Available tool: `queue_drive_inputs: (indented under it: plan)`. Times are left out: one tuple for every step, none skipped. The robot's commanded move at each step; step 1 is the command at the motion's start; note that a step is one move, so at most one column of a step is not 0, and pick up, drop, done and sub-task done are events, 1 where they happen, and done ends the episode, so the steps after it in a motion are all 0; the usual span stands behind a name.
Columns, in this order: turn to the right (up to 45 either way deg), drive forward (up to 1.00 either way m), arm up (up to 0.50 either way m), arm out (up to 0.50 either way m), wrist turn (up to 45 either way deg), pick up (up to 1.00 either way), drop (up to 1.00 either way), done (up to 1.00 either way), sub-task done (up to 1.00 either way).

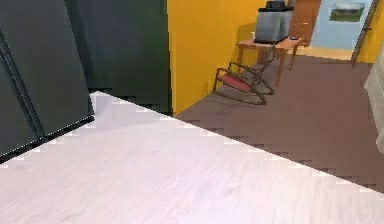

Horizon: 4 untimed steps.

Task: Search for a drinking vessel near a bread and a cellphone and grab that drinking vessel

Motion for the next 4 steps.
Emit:
queue_drive_inputs:
  plan:
    - [-3.0,0.00,0.00,0.00,0.0,0.00,0.00,0.00,0.00]
    - [45.0,0.00,0.00,0.00,0.0,0.00,0.00,0.00,0.00]
    - [45.0,0.00,0.00,0.00,0.0,0.00,0.00,0.00,0.00]
    - [9.0,0.00,0.00,0.00,0.0,0.00,0.00,0.00,0.00]
